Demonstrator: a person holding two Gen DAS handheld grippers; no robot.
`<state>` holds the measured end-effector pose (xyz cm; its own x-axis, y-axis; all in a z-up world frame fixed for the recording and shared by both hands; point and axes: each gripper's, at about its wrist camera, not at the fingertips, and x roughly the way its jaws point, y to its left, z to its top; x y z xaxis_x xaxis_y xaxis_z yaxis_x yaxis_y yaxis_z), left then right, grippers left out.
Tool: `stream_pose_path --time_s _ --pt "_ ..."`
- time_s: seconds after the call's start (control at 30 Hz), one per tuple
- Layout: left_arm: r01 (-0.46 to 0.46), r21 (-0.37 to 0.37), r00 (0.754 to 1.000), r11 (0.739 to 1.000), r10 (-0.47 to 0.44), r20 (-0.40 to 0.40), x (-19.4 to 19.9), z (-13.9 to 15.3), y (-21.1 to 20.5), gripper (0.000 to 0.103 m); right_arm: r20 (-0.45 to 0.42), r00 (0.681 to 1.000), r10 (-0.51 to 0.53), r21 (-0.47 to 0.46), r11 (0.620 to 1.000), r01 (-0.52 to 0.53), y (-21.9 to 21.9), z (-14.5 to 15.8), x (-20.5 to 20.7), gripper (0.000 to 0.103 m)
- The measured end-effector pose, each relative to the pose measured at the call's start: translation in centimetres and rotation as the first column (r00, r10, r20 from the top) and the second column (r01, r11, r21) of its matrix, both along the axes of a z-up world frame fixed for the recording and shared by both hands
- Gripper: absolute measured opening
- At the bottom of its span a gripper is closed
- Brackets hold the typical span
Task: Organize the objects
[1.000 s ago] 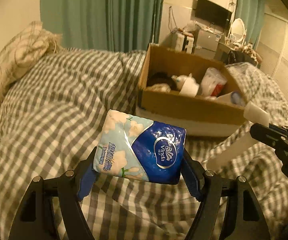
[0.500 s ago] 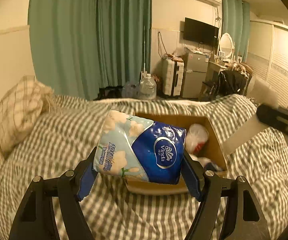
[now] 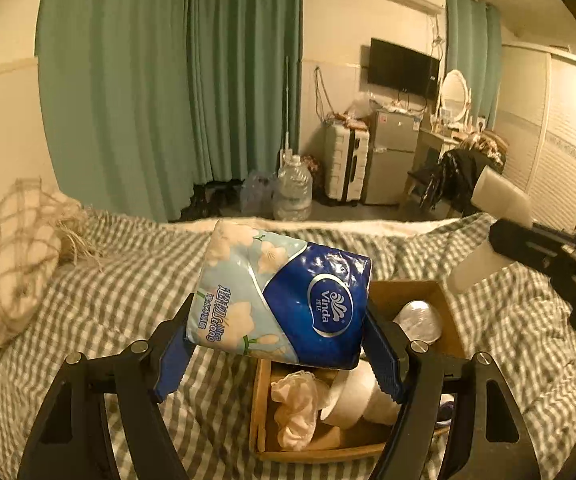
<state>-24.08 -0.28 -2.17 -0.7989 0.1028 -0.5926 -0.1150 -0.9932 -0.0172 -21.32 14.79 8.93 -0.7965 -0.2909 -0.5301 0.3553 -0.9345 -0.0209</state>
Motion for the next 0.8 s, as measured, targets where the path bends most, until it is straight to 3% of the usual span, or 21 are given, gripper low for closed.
stream_pose_path --time_s 0.23,0.37,0.43,0.5,0.57,0.63,0.8 --pt "0.023 -0.014 0.995 1.0 -0.022 0.093 -2.0 -5.1 1.1 0.077 0.153 0.988 0.017 -0.014 1.0 -0.015 -0.2 -5.9 -3.7 0.013" --pt "0.027 -0.027 0.994 0.999 -0.024 0.11 -2.4 -5.4 1.6 0.08 0.179 0.984 -0.005 -0.006 1.0 0.006 0.5 -7.0 -4.6 0.019" --pt "0.023 -0.036 0.995 0.999 -0.019 0.096 -2.0 -4.7 1.9 0.085 0.172 0.985 -0.021 -0.011 1.0 0.023 0.9 -6.4 -4.4 0.028" --pt "0.008 -0.05 0.997 0.999 -0.004 0.073 -1.5 -3.6 1.9 0.094 0.152 0.988 -0.033 -0.015 0.999 0.036 1.2 -5.5 -3.9 0.029" --pt "0.004 -0.052 0.999 0.999 -0.002 0.045 -0.6 -2.2 1.9 0.095 0.129 0.991 -0.044 -0.018 0.999 0.047 1.7 -4.4 -3.3 0.03" --pt "0.002 -0.048 1.0 0.999 0.0 0.026 0.4 -0.8 1.8 0.097 0.101 0.993 -0.054 -0.024 0.998 0.056 2.1 -2.4 -2.0 0.043" --pt "-0.01 -0.055 0.998 0.998 0.006 -0.066 4.0 4.3 2.2 0.103 0.011 0.995 -0.095 -0.023 0.995 0.095 3.8 2.8 2.5 0.058"
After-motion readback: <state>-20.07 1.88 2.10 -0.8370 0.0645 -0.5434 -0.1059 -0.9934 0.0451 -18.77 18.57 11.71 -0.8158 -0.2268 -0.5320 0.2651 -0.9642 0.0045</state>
